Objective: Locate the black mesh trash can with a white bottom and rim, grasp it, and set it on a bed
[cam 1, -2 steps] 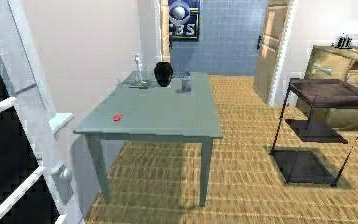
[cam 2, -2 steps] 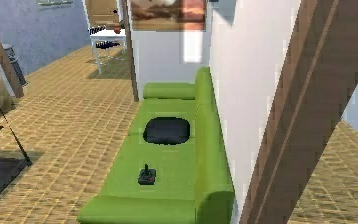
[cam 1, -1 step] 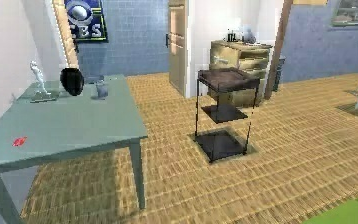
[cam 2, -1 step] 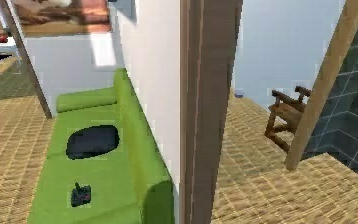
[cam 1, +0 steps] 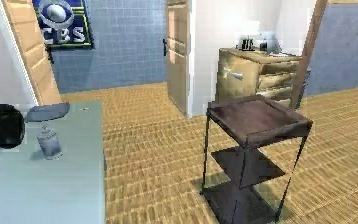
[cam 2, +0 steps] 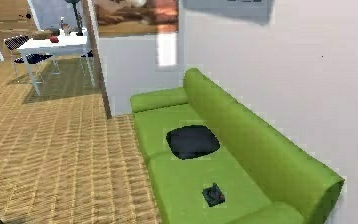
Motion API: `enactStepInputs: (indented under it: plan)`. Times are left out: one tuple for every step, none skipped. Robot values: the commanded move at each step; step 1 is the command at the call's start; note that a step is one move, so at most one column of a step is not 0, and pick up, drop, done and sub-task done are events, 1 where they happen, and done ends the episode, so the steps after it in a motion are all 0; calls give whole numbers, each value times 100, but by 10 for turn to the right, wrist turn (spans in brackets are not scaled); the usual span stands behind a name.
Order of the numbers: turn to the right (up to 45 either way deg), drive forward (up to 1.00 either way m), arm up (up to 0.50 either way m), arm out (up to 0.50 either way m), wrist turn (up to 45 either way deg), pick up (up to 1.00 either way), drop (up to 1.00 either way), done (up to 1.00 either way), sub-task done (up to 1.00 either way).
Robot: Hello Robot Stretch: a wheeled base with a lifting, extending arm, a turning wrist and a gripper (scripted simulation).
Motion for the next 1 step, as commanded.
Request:
enactStepInputs:
  plan:
    - [450,0,0,0,0,0,0,0,0]
